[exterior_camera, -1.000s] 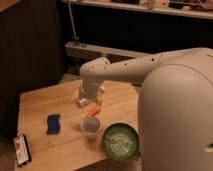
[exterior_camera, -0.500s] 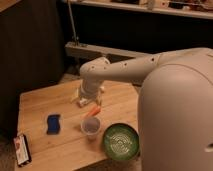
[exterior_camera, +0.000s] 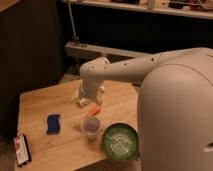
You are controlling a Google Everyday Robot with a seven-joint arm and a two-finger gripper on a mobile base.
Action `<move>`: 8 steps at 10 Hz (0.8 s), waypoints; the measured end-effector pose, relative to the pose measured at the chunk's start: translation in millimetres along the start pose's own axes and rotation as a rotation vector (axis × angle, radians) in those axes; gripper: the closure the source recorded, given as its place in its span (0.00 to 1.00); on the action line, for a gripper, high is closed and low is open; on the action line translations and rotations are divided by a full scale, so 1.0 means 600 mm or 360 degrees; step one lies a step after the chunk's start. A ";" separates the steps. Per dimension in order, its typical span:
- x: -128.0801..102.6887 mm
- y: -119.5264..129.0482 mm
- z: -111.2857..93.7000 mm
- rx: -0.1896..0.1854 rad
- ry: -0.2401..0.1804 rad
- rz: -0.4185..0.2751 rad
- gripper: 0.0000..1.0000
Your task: Wipe the white sponge on the table
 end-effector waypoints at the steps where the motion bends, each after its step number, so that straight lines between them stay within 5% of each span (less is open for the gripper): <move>1: -0.010 0.006 0.004 0.0009 0.0000 -0.0011 0.20; 8: -0.088 0.189 0.110 -0.0048 0.0142 -0.0295 0.20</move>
